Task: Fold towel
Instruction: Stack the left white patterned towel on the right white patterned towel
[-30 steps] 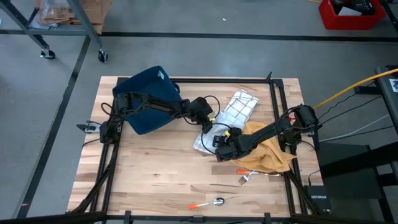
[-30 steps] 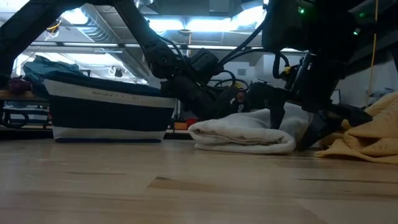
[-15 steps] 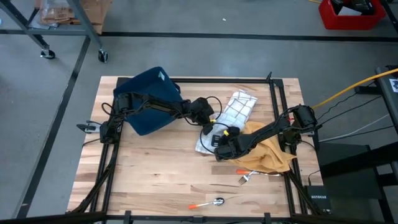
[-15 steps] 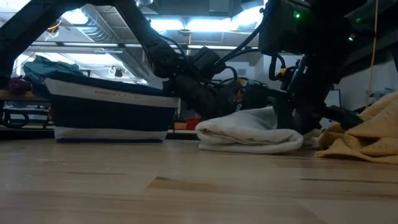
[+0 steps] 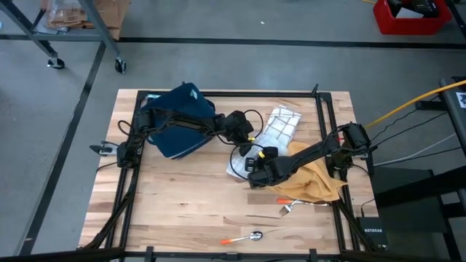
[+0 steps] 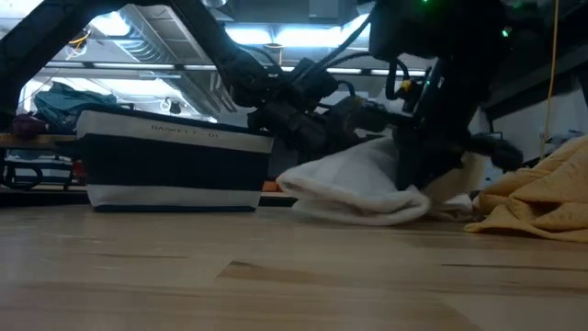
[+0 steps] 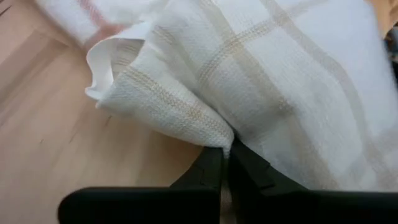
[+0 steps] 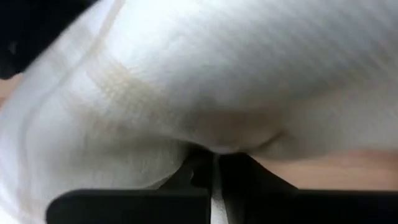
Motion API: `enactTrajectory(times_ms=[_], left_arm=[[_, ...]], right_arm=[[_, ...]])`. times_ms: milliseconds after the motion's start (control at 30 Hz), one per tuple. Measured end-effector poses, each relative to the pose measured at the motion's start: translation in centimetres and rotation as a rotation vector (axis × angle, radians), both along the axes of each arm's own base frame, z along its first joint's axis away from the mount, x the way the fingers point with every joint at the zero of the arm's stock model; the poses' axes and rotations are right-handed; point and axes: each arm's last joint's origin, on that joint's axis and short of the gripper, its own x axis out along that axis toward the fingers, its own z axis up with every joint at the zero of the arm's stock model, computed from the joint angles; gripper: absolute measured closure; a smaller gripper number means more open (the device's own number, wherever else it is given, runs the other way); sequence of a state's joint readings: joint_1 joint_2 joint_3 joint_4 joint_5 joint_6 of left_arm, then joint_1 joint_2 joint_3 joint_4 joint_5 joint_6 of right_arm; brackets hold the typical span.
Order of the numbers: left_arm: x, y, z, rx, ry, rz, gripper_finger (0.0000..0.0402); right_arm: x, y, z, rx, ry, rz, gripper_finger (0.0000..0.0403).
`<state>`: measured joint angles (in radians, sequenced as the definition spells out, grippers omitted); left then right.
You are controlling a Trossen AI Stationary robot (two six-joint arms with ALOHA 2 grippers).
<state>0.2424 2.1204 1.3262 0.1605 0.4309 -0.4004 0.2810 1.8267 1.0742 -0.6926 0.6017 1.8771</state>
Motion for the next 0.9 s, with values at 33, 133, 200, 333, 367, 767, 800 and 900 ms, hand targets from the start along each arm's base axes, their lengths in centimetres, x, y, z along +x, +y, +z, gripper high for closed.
enactTrajectory(times_ms=[33,133,200,333,367,767,800,900], left_arm=[[0.0,0.0,0.2,-0.004,-0.006,0.003,0.0399],[-0.1,0.0,1.2,-0.008,-0.024,0.008,0.0399],[-0.2,-0.1,2.0,-0.003,-0.046,0.008,0.0400],[-0.2,0.0,3.5,0.003,-0.089,0.012,0.0400],[-0.1,0.0,3.9,0.008,-0.105,0.010,0.0400],[1.7,0.8,8.9,0.186,-0.247,0.084,0.0400],[1.8,0.9,9.2,0.209,-0.255,0.098,0.0400],[1.8,1.4,9.6,0.253,-0.260,0.139,0.0400]], right_arm=[[0.0,0.0,0.4,-0.007,0.020,0.000,0.0386],[0.1,0.0,1.7,-0.032,0.075,-0.001,0.0391],[0.3,0.0,2.6,-0.053,0.102,-0.001,0.0395],[0.4,0.0,4.3,-0.083,0.152,-0.001,0.0392],[0.3,0.0,4.8,-0.094,0.168,-0.001,0.0390],[-1.0,-2.1,7.3,-0.191,0.347,-0.087,0.0392],[-1.1,-2.4,7.4,-0.191,0.355,-0.096,0.0392],[-1.3,-3.3,7.7,-0.190,0.375,-0.117,0.0393]])
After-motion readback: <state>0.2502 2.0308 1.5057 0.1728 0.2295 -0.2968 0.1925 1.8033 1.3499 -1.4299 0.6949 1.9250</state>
